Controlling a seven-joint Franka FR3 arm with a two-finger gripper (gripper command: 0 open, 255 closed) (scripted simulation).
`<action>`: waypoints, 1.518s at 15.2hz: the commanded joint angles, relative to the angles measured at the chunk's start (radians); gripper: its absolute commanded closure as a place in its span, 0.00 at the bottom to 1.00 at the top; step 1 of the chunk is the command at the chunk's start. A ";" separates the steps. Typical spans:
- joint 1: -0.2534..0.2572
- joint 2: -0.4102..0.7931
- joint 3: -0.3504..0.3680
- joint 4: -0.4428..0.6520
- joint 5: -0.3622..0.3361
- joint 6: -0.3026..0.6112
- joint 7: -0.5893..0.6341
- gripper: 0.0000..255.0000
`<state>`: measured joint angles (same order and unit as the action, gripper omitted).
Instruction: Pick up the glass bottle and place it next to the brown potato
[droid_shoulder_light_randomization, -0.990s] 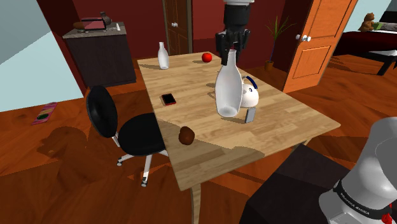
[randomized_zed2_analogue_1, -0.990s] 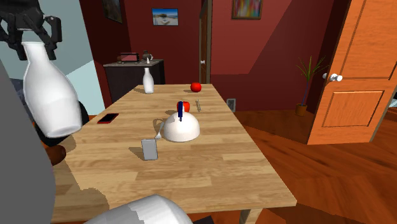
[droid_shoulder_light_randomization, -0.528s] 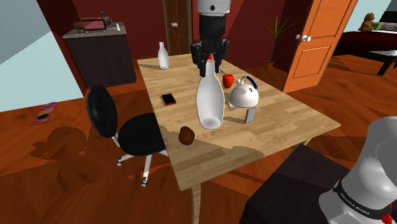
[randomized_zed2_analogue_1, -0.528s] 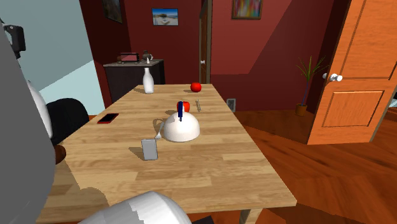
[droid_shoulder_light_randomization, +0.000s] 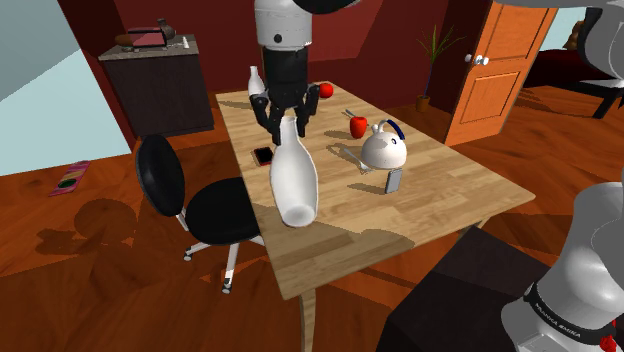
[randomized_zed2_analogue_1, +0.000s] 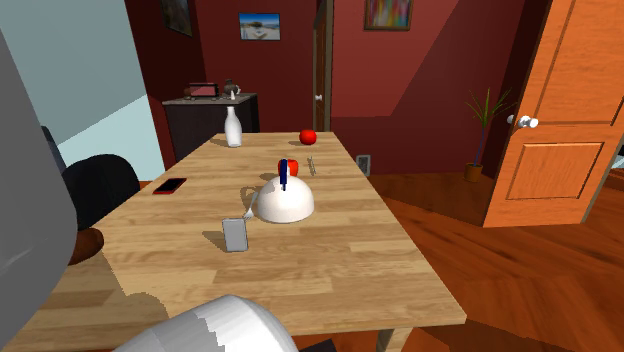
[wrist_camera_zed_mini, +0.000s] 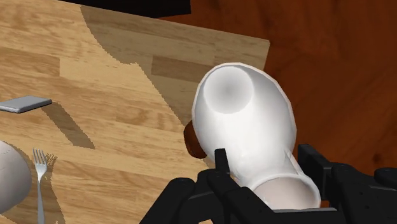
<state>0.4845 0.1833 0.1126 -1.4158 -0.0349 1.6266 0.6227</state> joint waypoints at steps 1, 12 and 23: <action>0.006 0.006 0.004 -0.014 -0.002 0.021 0.011 1.00; 0.003 -0.012 0.002 -0.186 0.000 0.176 0.012 1.00; 0.002 0.000 0.001 -0.318 -0.003 0.320 0.016 1.00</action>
<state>0.4874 0.1873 0.1143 -1.7177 -0.0383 1.9324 0.6399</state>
